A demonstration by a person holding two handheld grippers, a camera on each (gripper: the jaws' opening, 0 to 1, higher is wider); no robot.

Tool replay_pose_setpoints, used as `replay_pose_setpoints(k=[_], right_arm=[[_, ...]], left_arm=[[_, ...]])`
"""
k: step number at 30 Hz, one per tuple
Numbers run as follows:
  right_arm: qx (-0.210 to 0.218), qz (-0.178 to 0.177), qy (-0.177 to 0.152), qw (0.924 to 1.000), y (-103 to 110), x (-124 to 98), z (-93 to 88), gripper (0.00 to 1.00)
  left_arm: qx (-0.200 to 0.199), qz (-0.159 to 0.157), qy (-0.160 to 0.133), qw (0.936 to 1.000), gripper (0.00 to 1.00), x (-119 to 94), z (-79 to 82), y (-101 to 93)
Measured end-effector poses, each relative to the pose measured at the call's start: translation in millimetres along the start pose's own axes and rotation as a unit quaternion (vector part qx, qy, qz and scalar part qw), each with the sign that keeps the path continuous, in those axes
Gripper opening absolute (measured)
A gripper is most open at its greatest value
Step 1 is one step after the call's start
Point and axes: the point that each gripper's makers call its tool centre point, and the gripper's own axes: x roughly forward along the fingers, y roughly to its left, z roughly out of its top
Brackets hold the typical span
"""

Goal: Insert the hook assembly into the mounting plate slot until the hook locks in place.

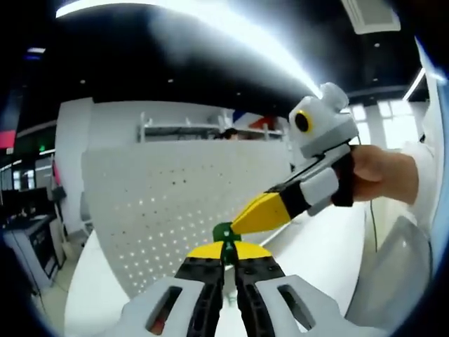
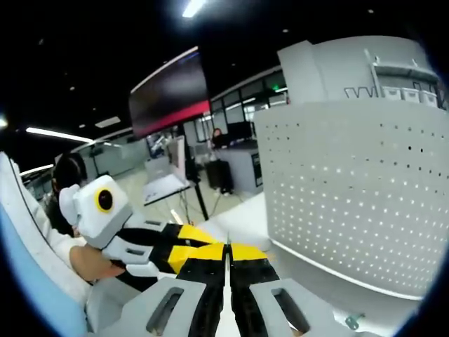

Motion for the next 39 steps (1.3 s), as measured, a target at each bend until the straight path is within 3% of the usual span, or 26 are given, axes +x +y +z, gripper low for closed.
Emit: replay_pose_setpoints(k=[24, 39], right_arm=[[-0.025, 0.002, -0.019, 0.9995, 1, -6, 8.7, 0.00], [-0.033, -0.029, -0.049, 0.9978, -12, -26, 22.6, 0.11]], left_arm=[[-0.002, 0.004, -0.009, 1.0000, 0.04, 2, 6.4, 0.5], [-0.003, 0.015, -0.014, 0.9998, 0.04, 0, 17.5, 15.8]])
